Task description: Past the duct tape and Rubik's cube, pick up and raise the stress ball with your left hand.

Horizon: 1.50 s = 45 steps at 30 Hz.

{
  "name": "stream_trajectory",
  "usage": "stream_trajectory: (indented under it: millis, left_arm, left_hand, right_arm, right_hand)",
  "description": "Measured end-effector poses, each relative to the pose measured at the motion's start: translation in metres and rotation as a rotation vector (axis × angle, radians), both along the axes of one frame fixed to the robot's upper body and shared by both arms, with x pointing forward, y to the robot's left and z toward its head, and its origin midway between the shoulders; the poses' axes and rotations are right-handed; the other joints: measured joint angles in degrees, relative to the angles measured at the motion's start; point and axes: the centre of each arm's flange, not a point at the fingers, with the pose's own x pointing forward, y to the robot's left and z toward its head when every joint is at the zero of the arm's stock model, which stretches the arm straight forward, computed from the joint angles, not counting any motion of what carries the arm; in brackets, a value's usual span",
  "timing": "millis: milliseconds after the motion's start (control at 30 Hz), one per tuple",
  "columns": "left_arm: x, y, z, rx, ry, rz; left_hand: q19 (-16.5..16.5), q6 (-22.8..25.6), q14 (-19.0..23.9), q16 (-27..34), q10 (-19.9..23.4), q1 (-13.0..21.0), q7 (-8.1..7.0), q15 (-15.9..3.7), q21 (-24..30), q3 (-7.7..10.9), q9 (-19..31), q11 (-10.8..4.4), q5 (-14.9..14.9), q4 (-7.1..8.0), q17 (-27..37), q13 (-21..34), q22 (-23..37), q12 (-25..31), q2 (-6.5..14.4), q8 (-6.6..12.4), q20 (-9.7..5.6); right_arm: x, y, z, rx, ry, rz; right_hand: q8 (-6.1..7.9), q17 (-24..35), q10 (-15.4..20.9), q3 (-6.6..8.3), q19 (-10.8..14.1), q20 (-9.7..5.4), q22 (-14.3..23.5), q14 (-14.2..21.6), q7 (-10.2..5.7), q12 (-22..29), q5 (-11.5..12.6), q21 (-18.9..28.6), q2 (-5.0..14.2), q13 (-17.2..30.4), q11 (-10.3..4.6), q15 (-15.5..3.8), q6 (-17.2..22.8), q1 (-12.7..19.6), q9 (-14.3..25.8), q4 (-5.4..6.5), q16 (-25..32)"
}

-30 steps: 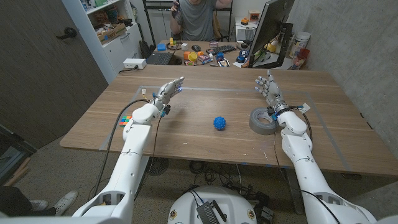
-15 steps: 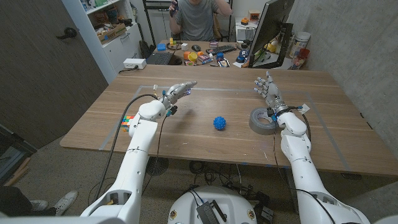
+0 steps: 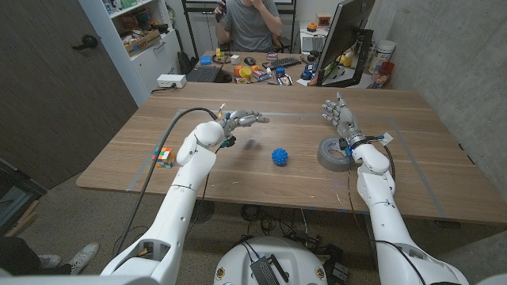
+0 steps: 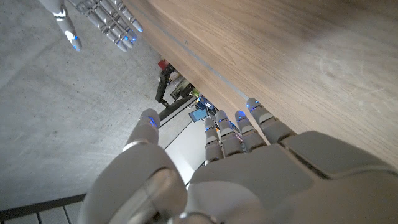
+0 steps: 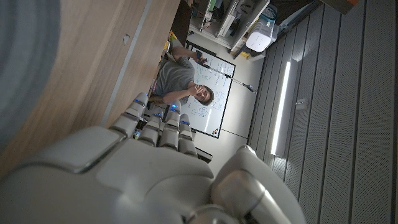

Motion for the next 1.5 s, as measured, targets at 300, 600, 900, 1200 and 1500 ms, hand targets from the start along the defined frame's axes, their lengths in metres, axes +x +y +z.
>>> stream_trajectory:
  millis: [300, 600, 900, 1200, 1500]
  left_arm:
    - [-0.011, -0.021, 0.012, 0.156, -0.107, -0.002]
    - [-0.027, -0.048, 0.005, 0.296, -0.189, -0.053]
    - [-0.039, -0.062, 0.008, 0.352, -0.194, -0.084]
    - [-0.043, -0.067, 0.014, 0.316, -0.088, -0.135]
    - [-0.043, -0.07, 0.023, 0.259, 0.058, -0.206]
  left_hand:
    - [3.71, 4.07, 6.95, 1.57, 5.01, -1.42, 0.0, -0.09, 0.62, -8.13, -0.01, -0.66, -0.5, 0.41, 0.15, 0.28, 0.0, 0.98, -0.75, 0.43, -0.06]
    - [8.88, 5.11, 11.41, 1.53, 6.5, -1.54, -0.34, -0.26, 1.72, -15.89, 0.26, -0.84, -0.95, 0.39, 0.42, 0.29, 0.32, 0.49, -0.61, -0.07, -0.33]
    - [12.87, 1.16, 10.68, 0.22, 3.7, 5.42, -0.35, -0.27, 2.61, -18.27, 0.12, -1.15, 0.52, -0.18, 0.25, 0.28, 0.92, -1.15, 0.43, -1.95, -0.44]
    - [10.73, -8.81, 3.37, -1.12, -4.91, 20.96, 0.47, -0.05, 1.79, -16.68, 0.26, 0.48, 6.29, 0.46, 0.42, 0.28, 1.33, -2.5, 2.44, -3.85, -0.42]
    - [9.03, -11.91, 1.02, -1.12, -7.79, 23.9, 1.18, -0.21, 0.99, -15.95, 0.26, 1.6, 7.15, 0.7, 0.41, 0.28, 1.32, -2.7, 3.38, -3.85, -0.35]
  right_arm:
    - [0.003, 0.001, -0.004, -0.028, 0.005, -0.02]
    - [0.004, 0.002, -0.006, -0.041, 0.002, -0.025]
    - [0.005, 0.002, -0.007, -0.047, -0.001, -0.03]
    - [0.006, 0.003, -0.009, -0.049, 0.001, -0.031]
    - [0.008, 0.004, -0.009, -0.049, 0.002, -0.028]
  right_hand:
    - [0.0, 0.0, 0.0, 0.0, 0.0, 0.0, 0.0, 0.0, 0.0, 0.0, 0.0, 0.0, 0.0, 0.0, 0.0, 0.0, 0.0, 0.0, 0.0, 0.0, 0.0]
    - [0.0, 0.0, 0.0, 0.0, 0.0, 0.0, 0.0, 0.0, 0.0, 0.0, 0.0, -0.2, 0.0, -0.01, 0.0, 0.0, 0.0, 0.0, 0.0, 0.0, 0.0]
    - [0.0, 0.0, 0.0, 0.0, 0.0, 0.0, -0.01, 0.0, 0.0, 0.0, 0.0, -0.2, 0.0, -0.01, 0.0, 0.0, 0.0, 0.0, 0.0, 0.0, 0.0]
    - [0.0, -0.01, 0.0, 0.0, 0.0, 0.0, -0.01, 0.0, 0.0, 0.0, 0.0, -0.19, 0.0, -0.01, 0.0, 0.0, 0.0, 0.0, -0.01, 0.0, 0.0]
    - [0.0, 0.0, 0.0, 0.0, -0.22, 0.22, -0.01, -0.31, 0.0, 0.0, 0.0, -0.4, 0.3, -0.01, 0.0, 0.31, 0.0, 0.3, -0.01, 0.0, 0.0]
